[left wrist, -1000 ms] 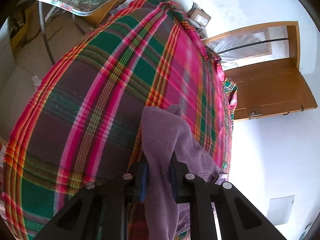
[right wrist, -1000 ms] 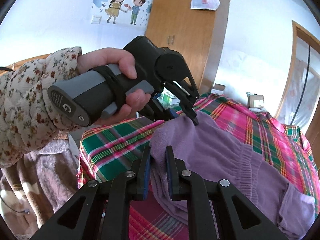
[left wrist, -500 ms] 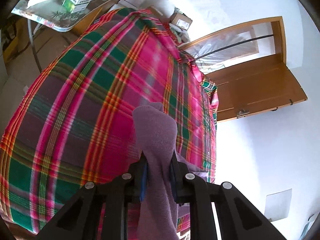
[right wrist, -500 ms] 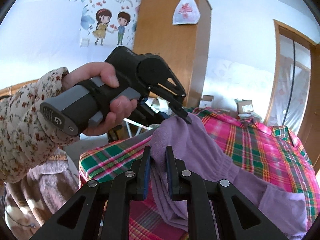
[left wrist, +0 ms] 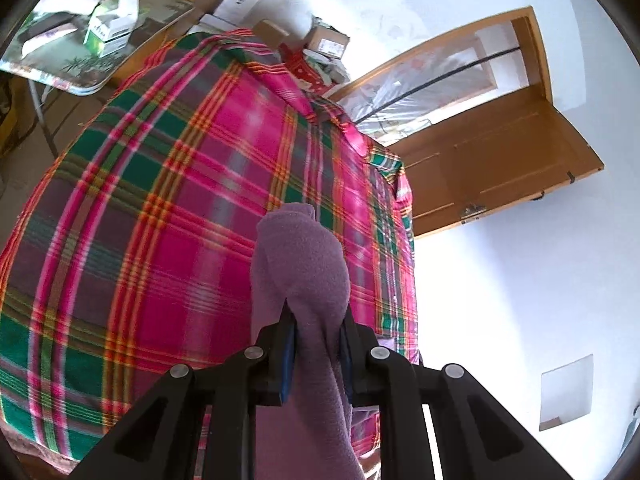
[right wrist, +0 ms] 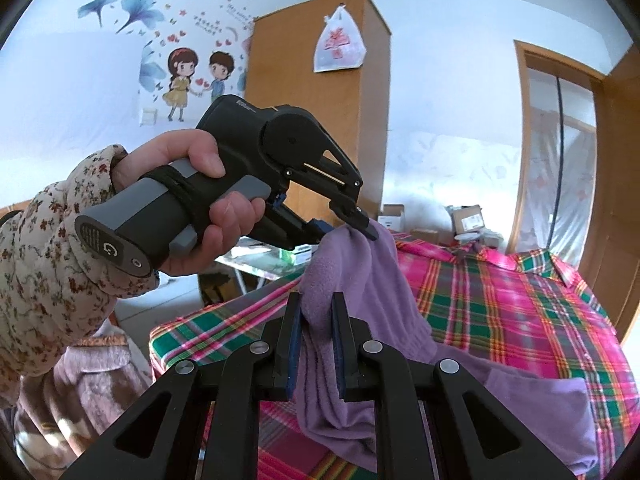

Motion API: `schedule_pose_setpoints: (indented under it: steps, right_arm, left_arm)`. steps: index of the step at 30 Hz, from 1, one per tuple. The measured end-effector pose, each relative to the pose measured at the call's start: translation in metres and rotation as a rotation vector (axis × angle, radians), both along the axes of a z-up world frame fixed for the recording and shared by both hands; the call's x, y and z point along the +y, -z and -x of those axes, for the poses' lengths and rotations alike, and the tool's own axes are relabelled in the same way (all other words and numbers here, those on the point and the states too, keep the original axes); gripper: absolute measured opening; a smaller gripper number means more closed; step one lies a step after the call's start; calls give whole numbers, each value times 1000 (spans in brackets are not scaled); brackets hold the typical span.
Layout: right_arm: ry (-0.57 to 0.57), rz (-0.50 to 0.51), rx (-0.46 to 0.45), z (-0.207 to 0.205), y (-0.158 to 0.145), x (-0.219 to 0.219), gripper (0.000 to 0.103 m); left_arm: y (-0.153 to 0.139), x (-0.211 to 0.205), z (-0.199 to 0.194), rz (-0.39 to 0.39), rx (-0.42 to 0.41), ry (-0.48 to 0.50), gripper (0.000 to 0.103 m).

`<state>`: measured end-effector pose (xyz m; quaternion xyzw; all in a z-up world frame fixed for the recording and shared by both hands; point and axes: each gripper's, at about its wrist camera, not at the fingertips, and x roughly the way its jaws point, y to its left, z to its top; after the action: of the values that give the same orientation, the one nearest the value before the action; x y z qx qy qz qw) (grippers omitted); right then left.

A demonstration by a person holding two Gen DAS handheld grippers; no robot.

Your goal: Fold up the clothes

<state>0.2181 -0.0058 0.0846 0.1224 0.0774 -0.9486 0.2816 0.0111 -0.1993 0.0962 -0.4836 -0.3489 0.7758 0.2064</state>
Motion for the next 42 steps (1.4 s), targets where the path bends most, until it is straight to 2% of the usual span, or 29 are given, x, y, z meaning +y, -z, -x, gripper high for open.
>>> schedule_pose_setpoints:
  steps: [16,42]
  right_arm:
    - [105,62,-5,-6,-10,62,14]
    - [276,119,-50,0,-7,147,14]
  left_arm:
    - [-21,65,-1,-13,39,105,19]
    - [-9,174,25,-10,8,253,19]
